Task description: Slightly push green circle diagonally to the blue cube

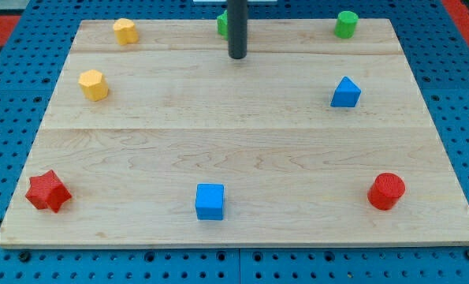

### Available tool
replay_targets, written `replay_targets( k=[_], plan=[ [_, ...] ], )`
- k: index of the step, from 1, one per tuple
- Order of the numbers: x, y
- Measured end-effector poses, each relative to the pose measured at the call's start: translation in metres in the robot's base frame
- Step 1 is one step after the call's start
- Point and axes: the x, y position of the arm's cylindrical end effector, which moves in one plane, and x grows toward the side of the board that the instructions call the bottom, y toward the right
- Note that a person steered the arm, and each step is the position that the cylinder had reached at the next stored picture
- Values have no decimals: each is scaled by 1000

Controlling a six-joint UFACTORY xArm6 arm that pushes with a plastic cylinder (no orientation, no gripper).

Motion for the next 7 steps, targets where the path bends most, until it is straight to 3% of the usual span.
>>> replay_targets(
  k=[1, 2, 3, 5, 7],
  plan=[
    [19, 98],
    [-20, 192],
    [-95, 232],
    [-96, 204],
    [-95, 92]
  ],
)
